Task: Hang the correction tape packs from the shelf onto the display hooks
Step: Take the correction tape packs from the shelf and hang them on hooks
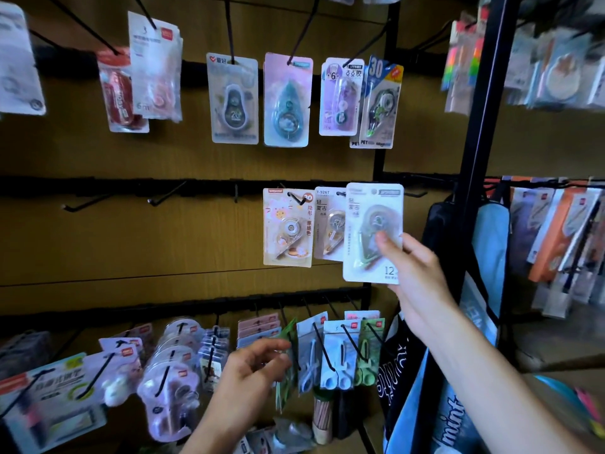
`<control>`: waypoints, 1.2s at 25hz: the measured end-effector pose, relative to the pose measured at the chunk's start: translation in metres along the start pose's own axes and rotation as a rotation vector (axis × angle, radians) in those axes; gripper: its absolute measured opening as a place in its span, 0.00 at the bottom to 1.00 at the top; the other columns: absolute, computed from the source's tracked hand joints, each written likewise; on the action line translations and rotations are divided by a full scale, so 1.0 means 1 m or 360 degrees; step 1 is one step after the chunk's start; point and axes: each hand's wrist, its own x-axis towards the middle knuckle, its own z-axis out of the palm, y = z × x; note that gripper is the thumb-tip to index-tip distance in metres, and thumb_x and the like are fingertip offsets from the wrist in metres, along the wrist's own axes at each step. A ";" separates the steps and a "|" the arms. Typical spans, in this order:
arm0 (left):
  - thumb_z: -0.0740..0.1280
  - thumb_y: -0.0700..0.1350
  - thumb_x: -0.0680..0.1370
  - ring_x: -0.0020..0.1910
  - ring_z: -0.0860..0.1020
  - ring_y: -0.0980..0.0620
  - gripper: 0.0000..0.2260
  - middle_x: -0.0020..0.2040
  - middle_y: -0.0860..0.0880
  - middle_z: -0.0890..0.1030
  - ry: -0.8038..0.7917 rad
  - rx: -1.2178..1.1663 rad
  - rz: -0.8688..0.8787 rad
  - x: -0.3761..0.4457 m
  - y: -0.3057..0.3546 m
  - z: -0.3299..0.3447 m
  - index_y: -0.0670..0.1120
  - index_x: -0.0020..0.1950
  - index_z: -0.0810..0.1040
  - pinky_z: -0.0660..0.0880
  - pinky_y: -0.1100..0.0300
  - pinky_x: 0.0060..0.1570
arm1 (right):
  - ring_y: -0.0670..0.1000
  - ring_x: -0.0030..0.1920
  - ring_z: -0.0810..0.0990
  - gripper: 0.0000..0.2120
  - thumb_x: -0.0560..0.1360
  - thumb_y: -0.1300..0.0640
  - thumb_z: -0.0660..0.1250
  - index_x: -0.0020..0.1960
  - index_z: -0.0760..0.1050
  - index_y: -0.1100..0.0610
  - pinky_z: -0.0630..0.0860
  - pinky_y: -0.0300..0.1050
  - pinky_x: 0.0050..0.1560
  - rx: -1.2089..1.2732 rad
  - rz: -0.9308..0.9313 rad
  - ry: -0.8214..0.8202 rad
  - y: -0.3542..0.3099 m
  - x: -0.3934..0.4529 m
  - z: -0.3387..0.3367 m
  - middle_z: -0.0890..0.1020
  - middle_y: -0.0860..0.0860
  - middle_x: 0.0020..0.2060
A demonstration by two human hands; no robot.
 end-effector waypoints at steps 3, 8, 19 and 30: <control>0.68 0.41 0.77 0.47 0.82 0.45 0.07 0.44 0.46 0.85 -0.0035 -0.0005 -0.0043 0.001 -0.002 -0.002 0.52 0.49 0.83 0.74 0.56 0.41 | 0.54 0.52 0.84 0.12 0.74 0.52 0.71 0.55 0.81 0.55 0.76 0.54 0.52 0.0028 0.0110 -0.0053 0.000 0.004 0.007 0.86 0.53 0.52; 0.69 0.42 0.76 0.46 0.81 0.46 0.07 0.44 0.48 0.85 -0.0025 0.0002 -0.0085 0.002 -0.007 -0.007 0.53 0.48 0.83 0.73 0.57 0.40 | 0.53 0.61 0.80 0.17 0.72 0.48 0.74 0.58 0.81 0.53 0.72 0.61 0.66 0.0058 0.0098 -0.0079 0.009 0.005 -0.003 0.85 0.49 0.55; 0.68 0.39 0.76 0.40 0.81 0.52 0.06 0.44 0.46 0.85 -0.0038 -0.0038 -0.0130 0.000 -0.013 -0.004 0.48 0.48 0.83 0.71 0.63 0.37 | 0.52 0.45 0.83 0.11 0.73 0.50 0.73 0.52 0.81 0.54 0.75 0.45 0.36 -0.0159 0.0115 0.0027 0.016 0.025 0.007 0.87 0.52 0.49; 0.68 0.37 0.76 0.41 0.79 0.49 0.06 0.43 0.45 0.85 -0.0032 -0.0049 -0.0142 0.007 -0.023 -0.014 0.46 0.48 0.83 0.72 0.66 0.35 | 0.53 0.56 0.78 0.17 0.72 0.48 0.74 0.56 0.75 0.55 0.83 0.49 0.47 -0.0221 0.0259 0.0220 0.038 0.068 0.028 0.77 0.47 0.54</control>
